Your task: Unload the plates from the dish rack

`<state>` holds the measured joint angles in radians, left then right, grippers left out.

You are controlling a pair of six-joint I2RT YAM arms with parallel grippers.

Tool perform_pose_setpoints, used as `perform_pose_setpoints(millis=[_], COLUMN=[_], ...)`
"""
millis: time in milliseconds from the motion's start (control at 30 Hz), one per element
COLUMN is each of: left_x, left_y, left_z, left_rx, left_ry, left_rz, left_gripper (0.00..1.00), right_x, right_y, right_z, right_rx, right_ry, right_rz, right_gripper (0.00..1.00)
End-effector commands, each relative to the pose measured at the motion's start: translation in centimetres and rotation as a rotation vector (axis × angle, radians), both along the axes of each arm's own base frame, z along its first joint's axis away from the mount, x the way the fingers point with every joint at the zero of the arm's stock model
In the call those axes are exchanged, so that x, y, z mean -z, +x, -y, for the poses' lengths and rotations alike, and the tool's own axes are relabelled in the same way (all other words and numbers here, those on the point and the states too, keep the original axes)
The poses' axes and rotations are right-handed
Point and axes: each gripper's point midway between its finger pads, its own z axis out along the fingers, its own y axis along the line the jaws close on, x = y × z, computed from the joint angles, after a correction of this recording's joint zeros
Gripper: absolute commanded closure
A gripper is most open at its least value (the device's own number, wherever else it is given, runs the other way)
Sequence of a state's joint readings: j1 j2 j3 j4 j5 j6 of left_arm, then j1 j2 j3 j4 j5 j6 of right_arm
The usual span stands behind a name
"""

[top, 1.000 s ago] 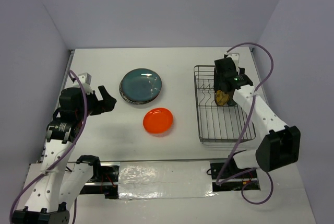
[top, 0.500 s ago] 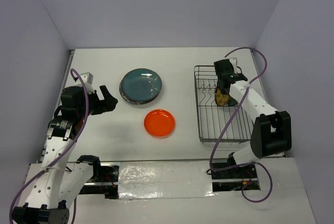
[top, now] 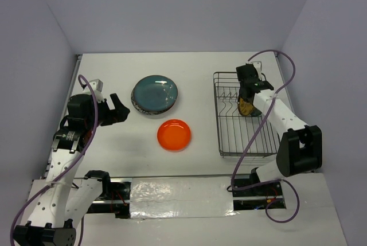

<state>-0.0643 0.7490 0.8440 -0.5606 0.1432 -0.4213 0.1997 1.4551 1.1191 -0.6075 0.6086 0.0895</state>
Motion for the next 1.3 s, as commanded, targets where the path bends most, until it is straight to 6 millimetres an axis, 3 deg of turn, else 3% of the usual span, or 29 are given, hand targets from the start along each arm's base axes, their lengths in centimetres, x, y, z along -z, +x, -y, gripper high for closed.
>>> perform_pose_setpoints(millis=[0, 200, 300, 433, 467, 533, 567, 600, 633, 667, 700, 733, 900, 967, 1000, 1100, 1267], left_x=[-0.7, -0.5, -0.6, -0.5, -0.6, -0.6, -0.6, -0.6, -0.6, -0.6, -0.6, -0.7, -0.7, -0.7, -0.8, -0.8, -0.7], left_y=[0.4, 0.5, 0.5, 0.5, 0.5, 0.5, 0.5, 0.5, 0.5, 0.4, 0.4, 0.4, 0.4, 0.4, 0.4, 0.3, 0.3], left_z=[0.3, 0.3, 0.2, 0.0, 0.0, -0.1, -0.1, -0.2, -0.3, -0.4, -0.4, -0.5, -0.5, -0.6, -0.6, -0.5, -0.5], left_rx=[0.02, 0.014, 0.008, -0.002, -0.005, -0.007, -0.01, -0.013, -0.018, -0.022, -0.025, -0.028, -0.033, -0.034, -0.034, -0.034, -0.034], left_ry=[-0.003, -0.001, 0.001, 0.005, 0.004, 0.006, 0.007, 0.007, 0.009, 0.011, 0.011, 0.012, 0.013, 0.014, 0.014, 0.012, 0.012], left_rz=[0.037, 0.031, 0.031, 0.031, 0.032, 0.034, 0.034, 0.033, 0.032, 0.03, 0.032, 0.036, 0.035, 0.036, 0.038, 0.039, 0.037], left_gripper=[0.0, 0.0, 0.01, 0.0, 0.0, 0.0, 0.0, 0.0, 0.0, 0.0, 0.0, 0.0, 0.0, 0.0, 0.01, 0.01, 0.0], right_x=[-4.0, -10.7, -16.1, -21.0, -21.2, -22.5, -22.1, -23.8, -21.9, -21.3, -22.1, -19.0, -10.7, -8.7, -6.7, -3.3, 0.4], right_y=[0.1, -0.6, -1.7, -3.4, -3.3, -3.9, -5.1, -5.5, -7.0, -9.4, -9.6, -9.9, -9.3, -9.3, -9.2, -9.1, -9.6], right_z=[1.0, 1.5, 1.5, -1.5, -5.1, -10.1, -16.0, -19.1, -21.3, -24.3, -25.7, -26.6, -28.8, -29.3, -29.5, -30.0, -31.6], right_rx=[0.038, 0.071, 0.097, 0.002, -0.14, -0.348, -0.61, -0.745, -0.833, -0.993, -1.06, -1.046, -0.974, -0.958, -0.938, -0.909, -0.905], right_ry=[-0.051, -0.097, -0.128, -0.039, 0.066, 0.27, 0.476, 0.596, 0.719, 0.86, 0.925, 0.993, 1.08, 1.101, 1.099, 1.103, 1.099], right_rz=[0.111, 0.207, 0.294, 0.414, 0.426, 0.485, 0.441, 0.512, 0.474, 0.418, 0.462, 0.379, 0.2, 0.153, 0.11, 0.033, -0.069], right_gripper=[1.0, 1.0, 1.0, 1.0, 1.0, 1.0, 1.0, 1.0, 1.0, 1.0, 1.0, 1.0, 0.96, 0.94, 0.94, 0.94, 0.92])
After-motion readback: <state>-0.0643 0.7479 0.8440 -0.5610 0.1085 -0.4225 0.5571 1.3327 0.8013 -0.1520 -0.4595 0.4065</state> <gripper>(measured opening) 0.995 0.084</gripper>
